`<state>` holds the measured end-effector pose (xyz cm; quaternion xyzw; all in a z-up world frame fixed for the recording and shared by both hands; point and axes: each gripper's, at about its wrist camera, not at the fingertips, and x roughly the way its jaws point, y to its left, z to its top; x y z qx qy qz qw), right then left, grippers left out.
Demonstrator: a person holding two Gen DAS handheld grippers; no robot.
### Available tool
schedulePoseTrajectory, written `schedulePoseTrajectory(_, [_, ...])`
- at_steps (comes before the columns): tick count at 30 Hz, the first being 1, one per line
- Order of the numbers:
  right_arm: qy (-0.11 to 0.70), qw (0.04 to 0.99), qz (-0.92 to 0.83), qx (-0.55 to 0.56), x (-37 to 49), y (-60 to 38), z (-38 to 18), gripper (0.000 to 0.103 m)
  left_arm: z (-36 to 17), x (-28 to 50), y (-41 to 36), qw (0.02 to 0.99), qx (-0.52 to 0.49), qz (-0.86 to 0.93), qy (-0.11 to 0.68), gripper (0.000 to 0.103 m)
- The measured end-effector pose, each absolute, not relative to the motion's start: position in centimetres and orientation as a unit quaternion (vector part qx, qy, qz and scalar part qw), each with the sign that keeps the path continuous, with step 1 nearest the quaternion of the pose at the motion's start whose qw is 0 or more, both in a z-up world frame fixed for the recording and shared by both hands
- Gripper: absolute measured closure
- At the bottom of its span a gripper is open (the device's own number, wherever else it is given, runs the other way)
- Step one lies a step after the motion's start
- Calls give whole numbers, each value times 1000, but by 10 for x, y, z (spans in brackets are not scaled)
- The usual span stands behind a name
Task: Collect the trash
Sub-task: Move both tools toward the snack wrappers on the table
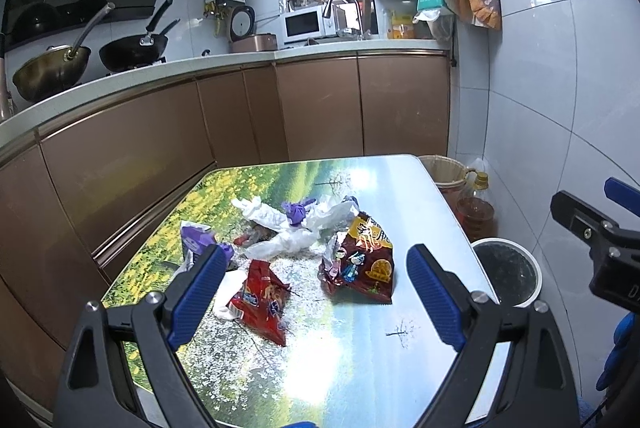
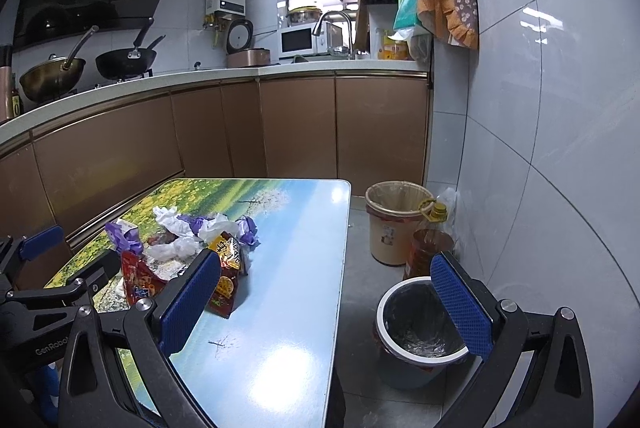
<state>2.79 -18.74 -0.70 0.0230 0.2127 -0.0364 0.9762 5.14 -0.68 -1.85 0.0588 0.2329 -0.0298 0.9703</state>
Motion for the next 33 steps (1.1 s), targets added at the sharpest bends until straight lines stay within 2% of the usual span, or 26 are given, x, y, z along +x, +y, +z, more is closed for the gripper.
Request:
schedulePoseTrajectory(22, [284,958,-24,21,99,-187,-35,0,-56,123,-3,953,42,-60,294,11])
schedulePoseTrajectory(31, [324,946,21,15,137,-165,-53,1,-73,150,25,945,26,-55,321,11])
schedulePoseTrajectory(33, [334,942,34,12,146,-159,-57,3,-73,152,39,945,16,-52,321,11])
